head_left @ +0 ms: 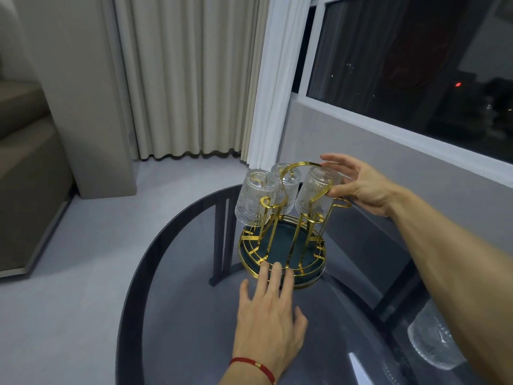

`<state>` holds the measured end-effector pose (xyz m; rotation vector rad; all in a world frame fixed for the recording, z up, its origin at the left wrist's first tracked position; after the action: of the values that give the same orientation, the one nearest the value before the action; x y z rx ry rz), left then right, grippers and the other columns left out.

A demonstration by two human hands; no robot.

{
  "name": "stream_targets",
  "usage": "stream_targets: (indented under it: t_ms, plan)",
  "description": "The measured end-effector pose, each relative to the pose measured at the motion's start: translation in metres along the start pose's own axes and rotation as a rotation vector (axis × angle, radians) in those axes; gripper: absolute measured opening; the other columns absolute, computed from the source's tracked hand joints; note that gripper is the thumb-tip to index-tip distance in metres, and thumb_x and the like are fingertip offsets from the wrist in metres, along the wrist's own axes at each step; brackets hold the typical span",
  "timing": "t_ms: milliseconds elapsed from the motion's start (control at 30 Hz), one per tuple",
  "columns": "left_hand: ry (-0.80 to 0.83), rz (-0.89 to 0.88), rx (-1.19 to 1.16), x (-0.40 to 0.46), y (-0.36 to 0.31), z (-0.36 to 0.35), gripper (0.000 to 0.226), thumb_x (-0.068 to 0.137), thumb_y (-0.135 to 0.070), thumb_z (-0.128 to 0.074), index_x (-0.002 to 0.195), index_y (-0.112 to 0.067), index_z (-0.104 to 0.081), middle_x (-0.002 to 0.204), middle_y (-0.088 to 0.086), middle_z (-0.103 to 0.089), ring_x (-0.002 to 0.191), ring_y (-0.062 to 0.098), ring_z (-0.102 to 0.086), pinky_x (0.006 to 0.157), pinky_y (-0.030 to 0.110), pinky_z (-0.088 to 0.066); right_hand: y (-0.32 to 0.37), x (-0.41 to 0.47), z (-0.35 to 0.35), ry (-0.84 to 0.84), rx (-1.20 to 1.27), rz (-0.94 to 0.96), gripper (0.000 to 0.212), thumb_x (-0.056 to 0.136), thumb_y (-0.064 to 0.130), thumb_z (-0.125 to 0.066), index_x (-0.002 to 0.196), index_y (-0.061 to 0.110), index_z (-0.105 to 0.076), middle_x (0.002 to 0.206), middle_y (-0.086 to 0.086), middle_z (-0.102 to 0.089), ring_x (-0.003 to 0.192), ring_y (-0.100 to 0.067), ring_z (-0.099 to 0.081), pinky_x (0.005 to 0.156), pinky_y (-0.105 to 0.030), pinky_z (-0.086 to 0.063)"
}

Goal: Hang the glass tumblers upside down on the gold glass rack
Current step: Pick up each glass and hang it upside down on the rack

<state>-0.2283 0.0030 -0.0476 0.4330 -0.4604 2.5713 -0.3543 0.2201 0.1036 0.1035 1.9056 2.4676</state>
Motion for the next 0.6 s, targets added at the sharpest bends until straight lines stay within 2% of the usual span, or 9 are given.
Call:
stream_targets:
  t_ms: [67,133,200,300,367,433,533,600]
  plan:
    - [-0.006,-0.001,0.001,0.0,0.0,0.0,0.065,0.076,-0.046,-0.062,0.134,-0.018,-0.059,0.139,0.008,-0.063,0.133,0.031,-0.056,0.094,0.06,-0.055,-0.006,0.004,-0.009,0.034,-0.03,-0.026,0.075,0.078,-0.027,-0.069,0.129,0.027,-0.07,0.145,0.001,-0.064,0.14,-0.024,-0.055,0.11,-0.058,-0.051]
    - [-0.012,-0.004,-0.003,0.0,0.0,0.0,0.064,0.076,-0.046,-0.062,0.134,-0.019,-0.058,0.139,0.008,-0.063,0.133,0.031,-0.056,0.095,0.06,-0.055,-0.01,0.007,-0.015,0.061,-0.052,-0.057,0.075,0.079,-0.027,-0.068,0.127,0.03,-0.071,0.145,0.002,-0.065,0.137,-0.025,-0.058,0.112,-0.062,-0.048]
    - [-0.019,-0.004,-0.004,0.0,0.001,-0.001,0.064,0.077,-0.046,-0.061,0.135,-0.019,-0.058,0.14,0.008,-0.062,0.134,0.031,-0.055,0.095,0.059,-0.055,-0.01,0.005,-0.018,0.1,-0.079,-0.09,0.075,0.084,-0.025,-0.064,0.131,0.032,-0.069,0.147,0.002,-0.063,0.135,-0.027,-0.059,0.114,-0.059,-0.047]
    - [-0.023,-0.003,-0.002,0.0,0.002,-0.003,0.062,0.078,-0.046,-0.061,0.135,-0.02,-0.056,0.141,0.008,-0.062,0.135,0.032,-0.054,0.097,0.059,-0.054,-0.006,-0.006,-0.015,0.1,0.029,-0.135,0.075,0.091,-0.023,-0.055,0.143,0.03,-0.062,0.152,0.005,-0.057,0.133,-0.025,-0.06,0.115,-0.049,-0.048]
    - [-0.026,-0.006,-0.004,0.0,0.002,-0.005,0.061,0.08,-0.045,-0.061,0.136,-0.02,-0.054,0.143,0.007,-0.059,0.137,0.032,-0.052,0.099,0.059,-0.052,-0.005,-0.012,-0.006,0.001,0.071,-0.1,0.07,0.09,-0.021,-0.053,0.14,0.026,-0.064,0.153,0.002,-0.054,0.138,-0.025,-0.056,0.118,-0.047,-0.045]
    - [-0.034,-0.007,0.0,0.0,0.002,-0.003,0.06,0.083,-0.043,-0.06,0.138,-0.02,-0.054,0.146,0.007,-0.056,0.14,0.032,-0.047,0.102,0.059,-0.05,-0.001,-0.027,0.008,-0.193,0.021,-0.012,0.059,0.09,-0.016,-0.054,0.127,0.027,-0.071,0.148,-0.001,-0.061,0.141,-0.025,-0.054,0.119,-0.046,-0.044]
    - [-0.017,-0.008,0.003,0.0,-0.001,0.0,0.058,0.086,-0.04,-0.06,0.14,-0.019,-0.053,0.149,0.008,-0.051,0.143,0.031,-0.041,0.105,0.058,-0.047,0.016,-0.095,0.016,-0.53,-0.012,0.156,0.044,0.095,-0.01,-0.054,0.111,0.025,-0.075,0.121,0.002,-0.077,0.123,-0.017,-0.069,0.106,-0.039,-0.056]
    - [-0.002,-0.007,0.003,0.0,-0.001,0.002,0.058,0.084,-0.039,-0.061,0.138,-0.018,-0.054,0.149,0.009,-0.05,0.142,0.031,-0.04,0.104,0.058,-0.046,0.023,-0.161,-0.001,-0.621,0.015,0.261,0.043,0.092,-0.015,-0.051,0.101,0.018,-0.077,0.103,0.002,-0.083,0.106,-0.01,-0.075,0.095,-0.031,-0.06]
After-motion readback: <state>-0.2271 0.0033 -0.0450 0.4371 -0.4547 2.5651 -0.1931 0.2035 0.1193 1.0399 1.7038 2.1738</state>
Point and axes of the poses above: each hand's wrist, its own x-axis towards the middle knuckle, its own z-axis out of the back of the hand, y = z × x, the point moved 8 cm from there along x, towards the middle knuckle
